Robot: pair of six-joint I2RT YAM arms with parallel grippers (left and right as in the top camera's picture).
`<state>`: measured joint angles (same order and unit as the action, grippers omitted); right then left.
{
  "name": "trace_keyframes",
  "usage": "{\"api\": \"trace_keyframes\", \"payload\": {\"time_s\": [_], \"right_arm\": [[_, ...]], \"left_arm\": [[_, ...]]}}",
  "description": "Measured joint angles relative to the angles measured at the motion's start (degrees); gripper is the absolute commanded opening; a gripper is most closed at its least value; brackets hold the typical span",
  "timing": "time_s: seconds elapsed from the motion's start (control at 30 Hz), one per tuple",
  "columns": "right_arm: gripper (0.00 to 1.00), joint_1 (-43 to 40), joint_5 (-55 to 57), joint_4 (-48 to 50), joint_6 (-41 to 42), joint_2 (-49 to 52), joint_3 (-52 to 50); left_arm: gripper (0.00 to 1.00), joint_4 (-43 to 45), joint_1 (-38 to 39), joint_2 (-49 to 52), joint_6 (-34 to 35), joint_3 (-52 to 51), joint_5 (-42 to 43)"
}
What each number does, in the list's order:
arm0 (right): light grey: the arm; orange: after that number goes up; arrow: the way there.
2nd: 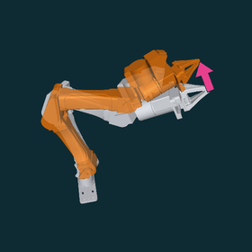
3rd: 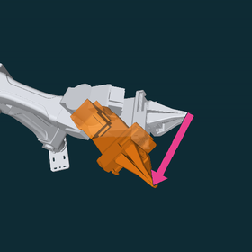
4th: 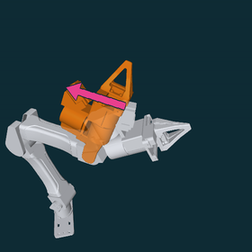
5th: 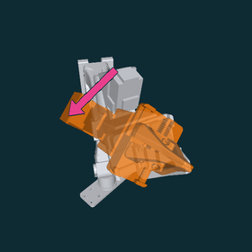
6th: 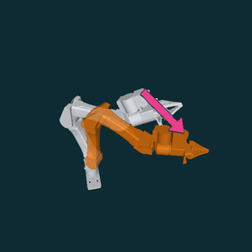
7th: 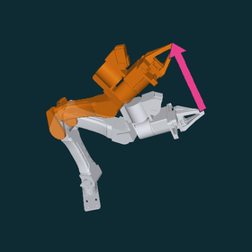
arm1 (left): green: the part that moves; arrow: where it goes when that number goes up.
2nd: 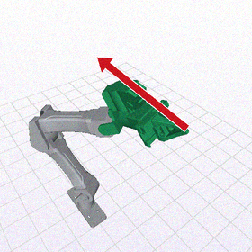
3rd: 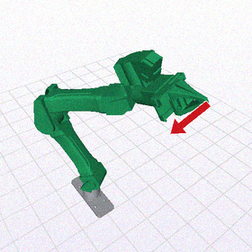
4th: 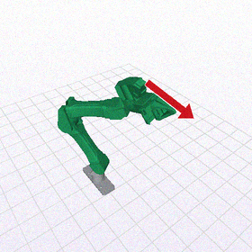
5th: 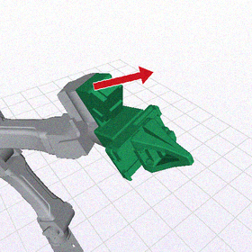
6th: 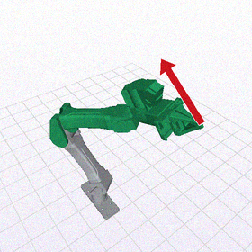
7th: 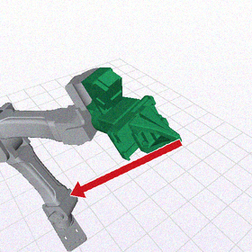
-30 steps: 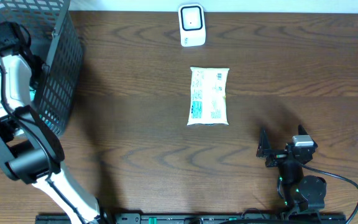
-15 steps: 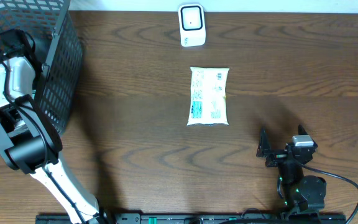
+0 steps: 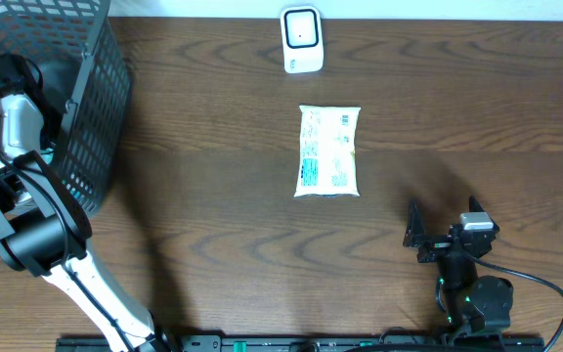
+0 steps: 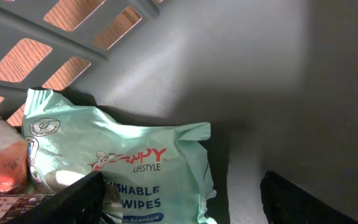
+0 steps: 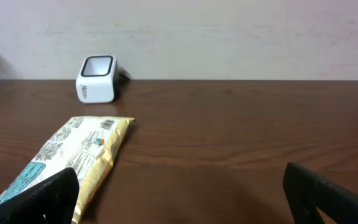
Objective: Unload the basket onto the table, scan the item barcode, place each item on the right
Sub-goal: 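Grasp the mint-green snack bag in the basket with the left gripper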
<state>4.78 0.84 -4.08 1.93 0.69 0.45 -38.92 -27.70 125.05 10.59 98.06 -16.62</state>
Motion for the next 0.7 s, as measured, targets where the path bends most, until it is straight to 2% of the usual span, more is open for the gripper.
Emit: {"api": "trace_keyframes", "payload": {"time_s": [0.13, 0.2, 0.33, 0.37, 0.4, 0.47, 0.7], "right_arm": [[0.99, 0.0, 0.0, 0.0, 0.0, 0.0, 0.0], [0.99, 0.0, 0.0, 0.0, 0.02, 0.0, 0.0], [0.99, 0.0, 0.0, -0.02, 0.02, 0.0, 0.0], [0.99, 0.0, 0.0, 0.0, 0.0, 0.0, 0.0], [0.99, 0.0, 0.0, -0.02, 0.0, 0.0, 0.0], [0.99, 0.0, 0.0, -0.02, 0.0, 0.0, 0.0], [0.99, 0.0, 0.0, 0.0, 0.0, 0.0, 0.0]], "left_arm": [[0.73, 0.42, -0.02, 0.0, 0.13, -0.59, 0.42], [0.64, 1.03, -0.07, 0.0, 0.11, -1.31, 0.48], [0.52, 2.1, -0.44, -0.13, 0.04, -2.49, 0.35], [0.46, 2.03, -0.48, -0.13, 0.13, -2.54, 0.17], [0.35, 1.9, -0.59, -0.13, 0.26, -2.54, 0.0], [0.08, 1.6, -0.81, -0.15, 0.33, -2.54, -0.15], [0.07, 1.05, -1.14, -0.79, 0.15, -2.54, 2.4]]}}
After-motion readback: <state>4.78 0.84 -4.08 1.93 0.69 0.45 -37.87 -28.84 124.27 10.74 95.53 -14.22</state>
